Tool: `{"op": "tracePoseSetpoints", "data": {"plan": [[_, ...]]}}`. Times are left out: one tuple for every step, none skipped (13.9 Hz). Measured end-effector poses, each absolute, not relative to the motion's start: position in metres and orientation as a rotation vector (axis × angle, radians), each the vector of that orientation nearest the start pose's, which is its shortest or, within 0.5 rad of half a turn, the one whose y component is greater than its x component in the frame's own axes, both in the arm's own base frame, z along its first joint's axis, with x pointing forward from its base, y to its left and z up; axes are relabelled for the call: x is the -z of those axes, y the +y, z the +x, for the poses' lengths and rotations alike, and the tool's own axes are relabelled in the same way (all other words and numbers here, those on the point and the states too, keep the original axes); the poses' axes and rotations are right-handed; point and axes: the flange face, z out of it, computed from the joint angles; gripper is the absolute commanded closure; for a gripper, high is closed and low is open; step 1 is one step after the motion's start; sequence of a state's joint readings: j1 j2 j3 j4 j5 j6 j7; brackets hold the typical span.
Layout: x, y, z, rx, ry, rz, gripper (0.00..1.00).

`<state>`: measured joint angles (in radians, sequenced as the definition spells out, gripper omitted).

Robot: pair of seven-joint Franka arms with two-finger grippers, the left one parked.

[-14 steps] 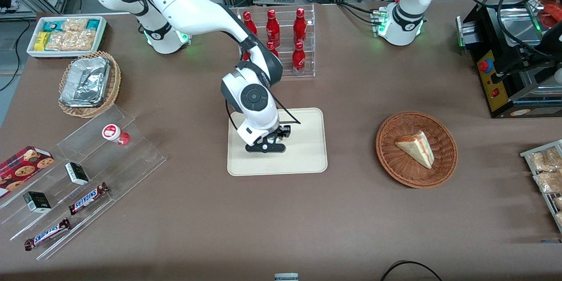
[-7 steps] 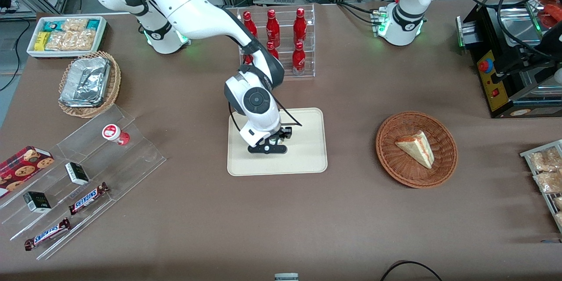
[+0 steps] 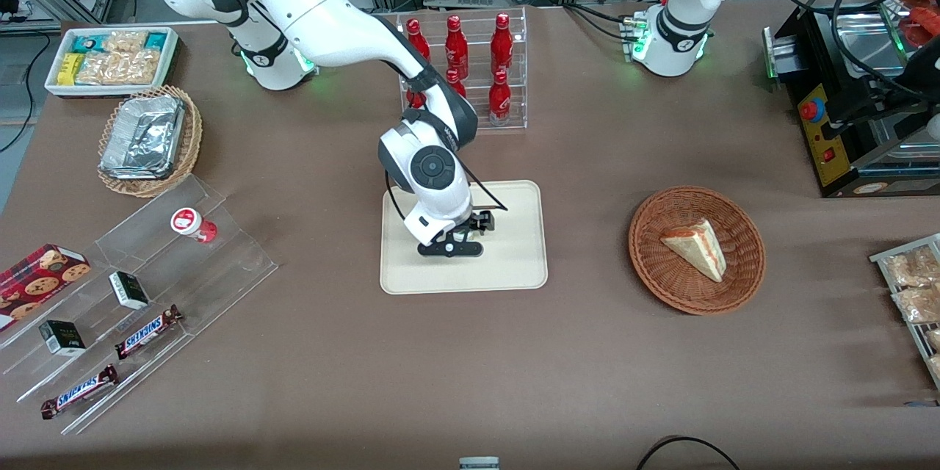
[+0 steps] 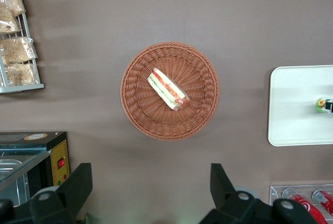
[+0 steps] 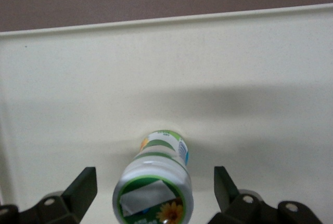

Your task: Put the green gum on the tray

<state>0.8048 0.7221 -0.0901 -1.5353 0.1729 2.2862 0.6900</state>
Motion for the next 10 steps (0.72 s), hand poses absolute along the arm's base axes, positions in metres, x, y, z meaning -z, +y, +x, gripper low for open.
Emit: {"op": "tracePoseSetpoints", "data": {"plan": [[-0.235, 0.477, 0.529, -0.03, 0.096, -3.061, 0.0], [-0.236, 0.478, 0.53, -0.025, 0.094, -3.058, 0.0], [-0.24, 0.479, 0.531, -0.017, 0.093, -3.053, 0.0], [-0.244, 0.48, 0.532, -0.01, 0.092, -3.049, 0.0], [-0.25, 0.48, 0.533, -0.007, 0.092, -3.046, 0.0], [-0.26, 0.478, 0.533, -0.021, 0.085, -3.052, 0.0], [-0.275, 0.475, 0.532, -0.049, 0.065, -3.064, 0.0], [-0.292, 0.469, 0.532, -0.082, 0.025, -3.078, 0.0], [-0.311, 0.46, 0.532, -0.118, -0.02, -3.09, 0.0], [-0.329, 0.448, 0.534, -0.152, -0.052, -3.101, 0.0]]}}
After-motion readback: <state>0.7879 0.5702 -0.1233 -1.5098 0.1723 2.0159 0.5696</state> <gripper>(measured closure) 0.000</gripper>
